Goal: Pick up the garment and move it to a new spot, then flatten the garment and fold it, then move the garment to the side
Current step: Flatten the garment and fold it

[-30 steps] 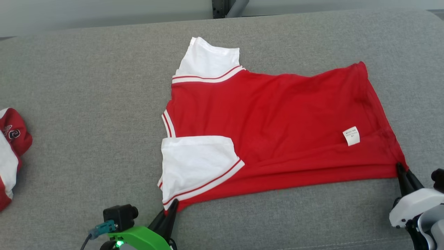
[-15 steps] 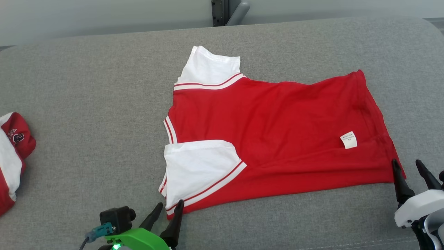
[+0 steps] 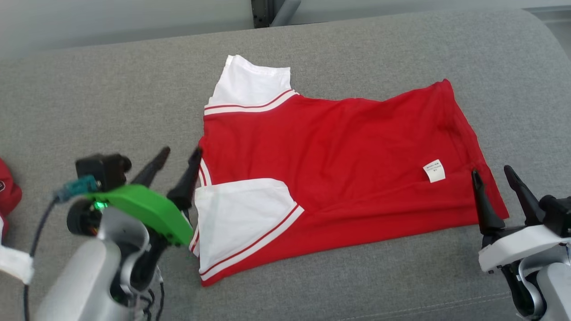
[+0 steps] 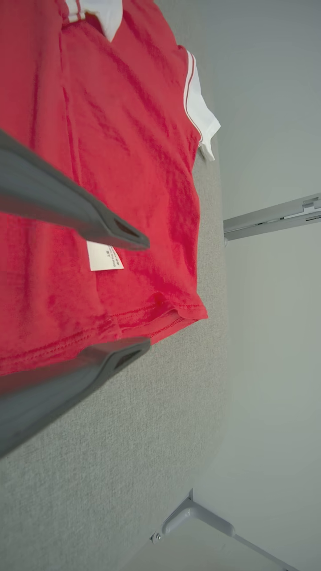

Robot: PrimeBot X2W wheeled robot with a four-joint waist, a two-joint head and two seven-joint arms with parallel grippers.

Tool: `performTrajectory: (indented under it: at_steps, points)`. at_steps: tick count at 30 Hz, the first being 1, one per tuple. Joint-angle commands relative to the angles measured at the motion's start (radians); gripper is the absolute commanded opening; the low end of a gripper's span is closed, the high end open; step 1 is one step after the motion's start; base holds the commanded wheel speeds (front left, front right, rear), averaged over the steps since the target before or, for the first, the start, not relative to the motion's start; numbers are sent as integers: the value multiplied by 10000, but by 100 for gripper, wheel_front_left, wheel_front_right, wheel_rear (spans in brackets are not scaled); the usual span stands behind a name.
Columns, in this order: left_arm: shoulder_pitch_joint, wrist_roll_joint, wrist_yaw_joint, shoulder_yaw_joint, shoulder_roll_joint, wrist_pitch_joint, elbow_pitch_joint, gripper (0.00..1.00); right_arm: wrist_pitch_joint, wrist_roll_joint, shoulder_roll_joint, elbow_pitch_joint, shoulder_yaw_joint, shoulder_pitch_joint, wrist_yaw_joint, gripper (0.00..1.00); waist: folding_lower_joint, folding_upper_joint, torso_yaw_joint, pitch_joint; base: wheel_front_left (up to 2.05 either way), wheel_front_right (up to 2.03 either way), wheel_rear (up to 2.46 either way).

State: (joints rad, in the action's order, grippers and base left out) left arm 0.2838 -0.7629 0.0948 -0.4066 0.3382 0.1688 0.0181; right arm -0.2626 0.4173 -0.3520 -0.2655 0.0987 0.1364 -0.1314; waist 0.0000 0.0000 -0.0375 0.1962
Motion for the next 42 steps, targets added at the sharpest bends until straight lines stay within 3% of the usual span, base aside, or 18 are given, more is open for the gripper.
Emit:
performTrajectory:
  at_steps: [1, 9, 16, 20, 33, 42]
  points:
    - [808, -5, -91, 142, 182, 300, 130, 100, -23, -75, -14, 134, 119, 216, 16, 100, 0, 0, -209, 465, 0, 0, 0]
    - [4929, -374, -526, 239, 420, 2506, 2116, 100, -24, -162, -157, 385, 548, 1141, 16, 100, 0, 0, -595, 1997, 0, 0, 0]
    - [7745, -202, -1249, -250, 65, 3513, 4318, 100, -24, -116, -368, 386, 965, 2507, 16, 100, 0, 0, -879, 3176, 0, 0, 0]
    - [8832, -85, -1393, -485, -173, 3996, 5458, 100, -25, -80, -381, 479, 1044, 2988, 16, 100, 0, 0, -995, 3673, 0, 0, 0]
    - [10469, 716, -1684, -1056, -59, 3510, 7922, 100, -25, -164, -151, 670, 1204, 3557, 16, 100, 0, 0, -1579, 4590, 0, 0, 0]
    - [10960, 772, -2012, -1378, -195, 3341, 8807, 100, -25, -186, 0, 678, 1093, 3530, 16, 100, 0, 0, -1816, 4679, 0, 0, 0]
